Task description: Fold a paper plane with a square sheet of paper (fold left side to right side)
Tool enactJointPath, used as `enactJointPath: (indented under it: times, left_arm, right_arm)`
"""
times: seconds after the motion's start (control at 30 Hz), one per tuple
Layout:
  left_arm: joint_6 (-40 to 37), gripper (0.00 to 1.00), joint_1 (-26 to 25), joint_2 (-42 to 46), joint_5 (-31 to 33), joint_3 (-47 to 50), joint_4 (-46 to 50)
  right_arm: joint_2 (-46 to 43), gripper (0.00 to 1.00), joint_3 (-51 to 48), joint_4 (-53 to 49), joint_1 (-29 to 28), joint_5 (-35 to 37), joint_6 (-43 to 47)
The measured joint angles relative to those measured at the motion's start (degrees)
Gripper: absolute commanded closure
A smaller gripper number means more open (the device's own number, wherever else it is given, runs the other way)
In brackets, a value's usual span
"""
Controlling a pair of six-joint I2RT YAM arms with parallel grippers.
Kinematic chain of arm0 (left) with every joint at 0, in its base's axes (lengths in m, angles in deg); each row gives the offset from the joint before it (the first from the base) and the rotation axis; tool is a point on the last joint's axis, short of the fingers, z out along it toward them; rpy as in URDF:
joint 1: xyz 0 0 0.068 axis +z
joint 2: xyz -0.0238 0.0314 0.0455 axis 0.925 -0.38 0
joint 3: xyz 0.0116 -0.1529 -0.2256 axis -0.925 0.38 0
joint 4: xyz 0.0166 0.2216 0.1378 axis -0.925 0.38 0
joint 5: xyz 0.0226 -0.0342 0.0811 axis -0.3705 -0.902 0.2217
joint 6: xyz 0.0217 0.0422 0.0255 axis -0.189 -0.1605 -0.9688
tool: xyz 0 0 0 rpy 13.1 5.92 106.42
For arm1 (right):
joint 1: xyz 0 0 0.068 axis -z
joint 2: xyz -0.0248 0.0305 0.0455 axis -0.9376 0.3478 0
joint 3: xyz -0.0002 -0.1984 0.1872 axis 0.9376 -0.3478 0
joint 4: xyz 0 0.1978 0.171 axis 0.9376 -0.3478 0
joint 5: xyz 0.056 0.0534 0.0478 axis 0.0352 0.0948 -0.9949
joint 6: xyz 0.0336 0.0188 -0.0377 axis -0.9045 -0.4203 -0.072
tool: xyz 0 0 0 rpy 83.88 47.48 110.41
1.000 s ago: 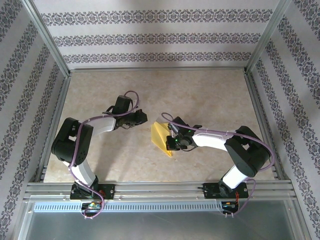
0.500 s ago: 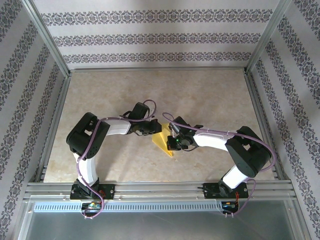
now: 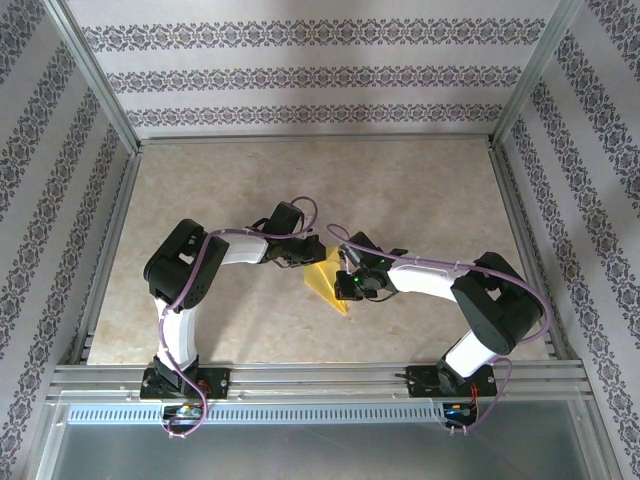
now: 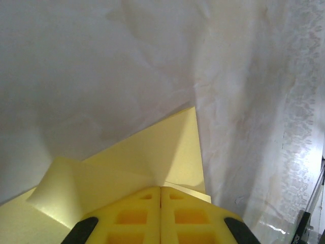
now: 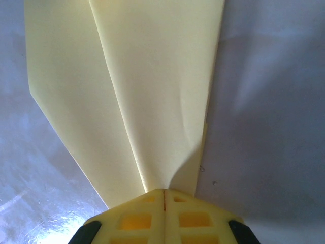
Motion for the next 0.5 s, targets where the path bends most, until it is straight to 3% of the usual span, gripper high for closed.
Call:
enactJointPath:
  times: [0.5]
  left_arm:
    - [-0.11,0.93,0.00,0.00,0.42,0.00,0.07]
  right_arm:
    - [-4.35,1.00,1.16,-0.94,2.49,-4.87,-2.49]
